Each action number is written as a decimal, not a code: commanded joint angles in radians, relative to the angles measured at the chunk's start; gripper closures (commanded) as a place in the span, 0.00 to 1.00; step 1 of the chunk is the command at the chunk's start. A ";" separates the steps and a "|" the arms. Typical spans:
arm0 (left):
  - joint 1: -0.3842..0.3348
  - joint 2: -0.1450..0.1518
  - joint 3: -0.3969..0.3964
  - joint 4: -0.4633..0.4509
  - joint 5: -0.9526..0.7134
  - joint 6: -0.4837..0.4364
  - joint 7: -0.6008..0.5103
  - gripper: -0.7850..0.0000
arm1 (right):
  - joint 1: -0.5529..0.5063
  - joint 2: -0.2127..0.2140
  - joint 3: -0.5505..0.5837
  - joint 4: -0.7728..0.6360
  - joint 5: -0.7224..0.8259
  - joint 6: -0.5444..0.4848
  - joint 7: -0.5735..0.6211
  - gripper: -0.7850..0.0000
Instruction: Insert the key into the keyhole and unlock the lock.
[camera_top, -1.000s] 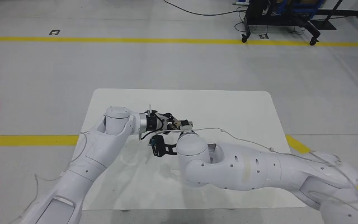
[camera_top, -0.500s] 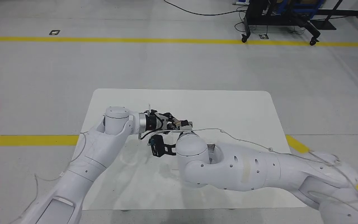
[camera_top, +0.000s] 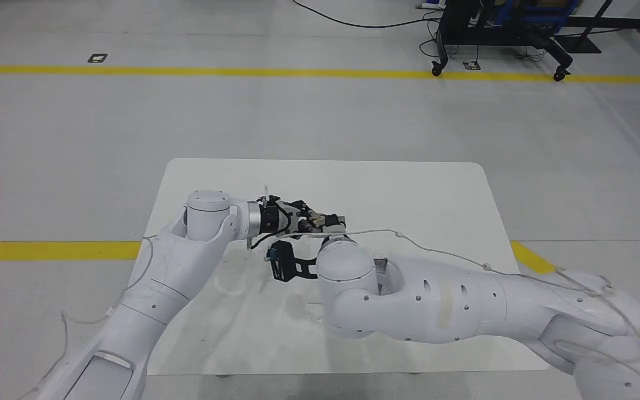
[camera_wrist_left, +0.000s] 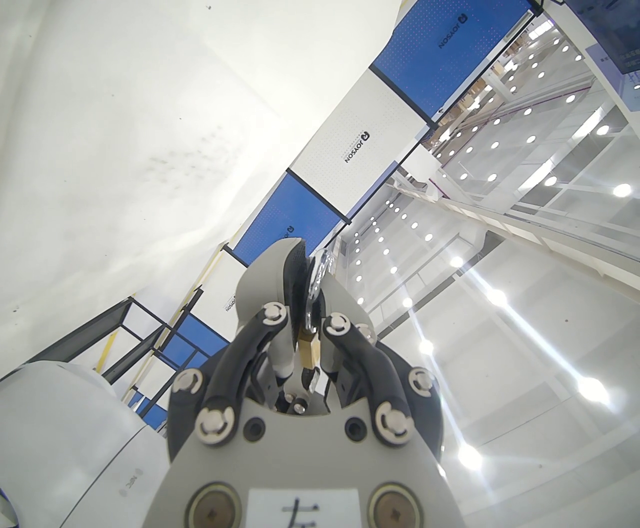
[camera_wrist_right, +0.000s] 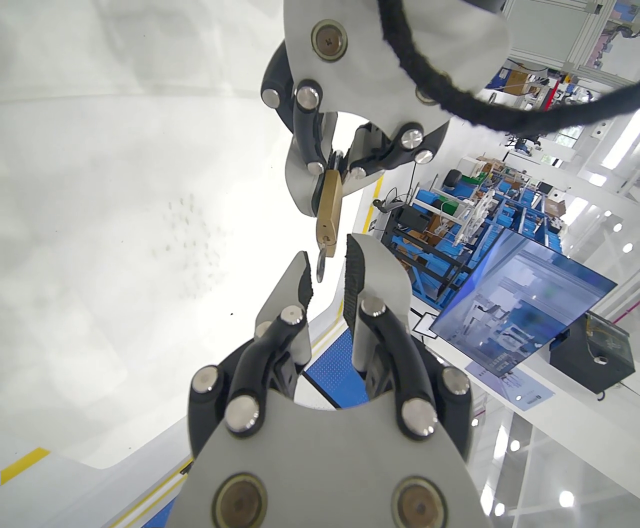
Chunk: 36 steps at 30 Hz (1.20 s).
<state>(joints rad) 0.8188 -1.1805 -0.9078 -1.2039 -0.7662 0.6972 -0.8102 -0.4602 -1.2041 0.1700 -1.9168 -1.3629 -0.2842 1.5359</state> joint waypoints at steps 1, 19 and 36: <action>-0.001 0.000 -0.001 0.001 0.000 0.000 -0.001 1.00 | 0.002 0.002 0.000 -0.005 0.009 0.000 0.000 0.68; 0.010 0.012 -0.039 -0.007 0.012 -0.029 -0.012 1.00 | -0.320 0.214 0.511 -0.201 0.137 -0.136 -0.386 1.00; 0.034 0.022 -0.068 -0.056 0.047 -0.171 -0.049 1.00 | -0.436 0.242 0.717 0.068 0.738 -0.435 -0.850 1.00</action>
<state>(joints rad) 0.8495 -1.1597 -0.9735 -1.2545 -0.7226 0.5360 -0.8557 -0.8883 -0.9653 0.8694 -1.8829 -0.7044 -0.6654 0.7131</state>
